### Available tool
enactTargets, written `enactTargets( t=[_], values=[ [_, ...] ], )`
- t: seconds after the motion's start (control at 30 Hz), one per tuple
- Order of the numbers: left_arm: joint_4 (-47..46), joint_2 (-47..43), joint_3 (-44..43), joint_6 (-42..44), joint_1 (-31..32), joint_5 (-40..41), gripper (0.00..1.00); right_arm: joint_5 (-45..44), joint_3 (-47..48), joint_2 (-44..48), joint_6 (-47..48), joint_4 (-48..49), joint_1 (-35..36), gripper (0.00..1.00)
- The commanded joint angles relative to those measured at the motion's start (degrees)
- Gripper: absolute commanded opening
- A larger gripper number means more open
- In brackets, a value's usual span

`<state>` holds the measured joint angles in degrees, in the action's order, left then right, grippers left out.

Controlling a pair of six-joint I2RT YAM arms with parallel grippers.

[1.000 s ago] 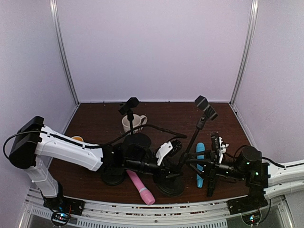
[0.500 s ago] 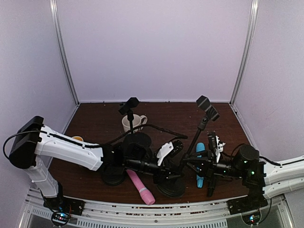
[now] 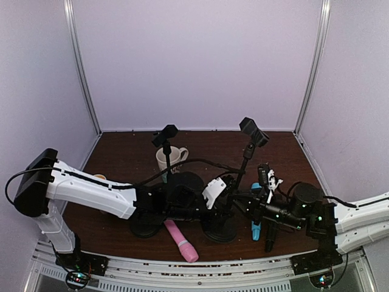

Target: Attach the microphones to the stand

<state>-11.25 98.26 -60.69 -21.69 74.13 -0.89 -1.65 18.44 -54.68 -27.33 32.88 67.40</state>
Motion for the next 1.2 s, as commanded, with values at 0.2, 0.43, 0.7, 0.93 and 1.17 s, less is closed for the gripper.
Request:
enactTargets(
  t=[0.2,0.43,0.7,0.93,1.17],
  values=[
    [-2.65,1.26,-4.06,0.52,1.54,17.02,0.39,-11.13,2.90,-0.64,0.04,-3.79,1.27,0.00],
    [-4.42,-2.80,1.22,0.55,1.61,17.70,0.73,-12.89,0.62,-2.02,7.82,4.57,1.02,0.00],
    [-1.01,-9.31,6.72,-0.15,1.72,17.34,0.77,-13.77,1.46,-12.73,18.53,15.44,0.68,0.00],
    [3.63,-14.18,8.67,0.51,1.81,15.79,0.74,-11.16,2.95,-20.17,20.79,20.92,-1.93,0.00],
    [4.03,-15.96,10.59,0.68,1.80,16.60,0.74,-8.15,2.77,-26.17,20.13,26.87,-4.26,0.00]
  ],
)
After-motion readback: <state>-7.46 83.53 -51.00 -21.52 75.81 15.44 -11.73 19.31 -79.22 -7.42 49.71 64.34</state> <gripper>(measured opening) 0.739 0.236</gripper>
